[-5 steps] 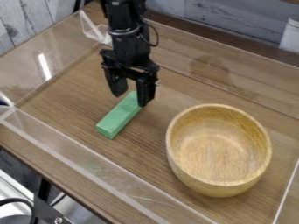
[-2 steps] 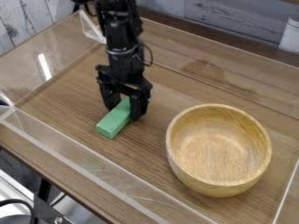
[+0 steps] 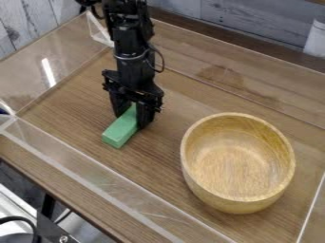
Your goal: Put the green block in the brown bowl
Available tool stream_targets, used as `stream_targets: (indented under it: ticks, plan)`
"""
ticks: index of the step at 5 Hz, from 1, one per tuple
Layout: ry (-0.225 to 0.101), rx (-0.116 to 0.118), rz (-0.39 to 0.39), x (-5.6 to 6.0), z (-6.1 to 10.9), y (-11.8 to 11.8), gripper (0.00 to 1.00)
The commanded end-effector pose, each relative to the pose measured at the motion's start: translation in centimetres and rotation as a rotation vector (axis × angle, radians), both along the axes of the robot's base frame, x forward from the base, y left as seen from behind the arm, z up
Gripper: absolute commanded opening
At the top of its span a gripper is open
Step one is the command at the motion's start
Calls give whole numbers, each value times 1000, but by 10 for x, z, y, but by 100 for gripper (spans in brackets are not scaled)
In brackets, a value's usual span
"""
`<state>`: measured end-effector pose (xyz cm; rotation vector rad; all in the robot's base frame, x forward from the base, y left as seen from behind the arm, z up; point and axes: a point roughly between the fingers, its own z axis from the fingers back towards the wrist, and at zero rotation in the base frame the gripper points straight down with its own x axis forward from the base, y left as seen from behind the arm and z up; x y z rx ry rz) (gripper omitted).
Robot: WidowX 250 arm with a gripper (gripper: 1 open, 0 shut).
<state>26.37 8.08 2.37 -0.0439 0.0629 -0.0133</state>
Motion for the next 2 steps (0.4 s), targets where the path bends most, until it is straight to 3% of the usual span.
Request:
stream_targets:
  ticks: [1,2]
  plan:
    - [-32,2,16,5,18,-1,0]
    - [-38,-3,26,6,26,-3,0]
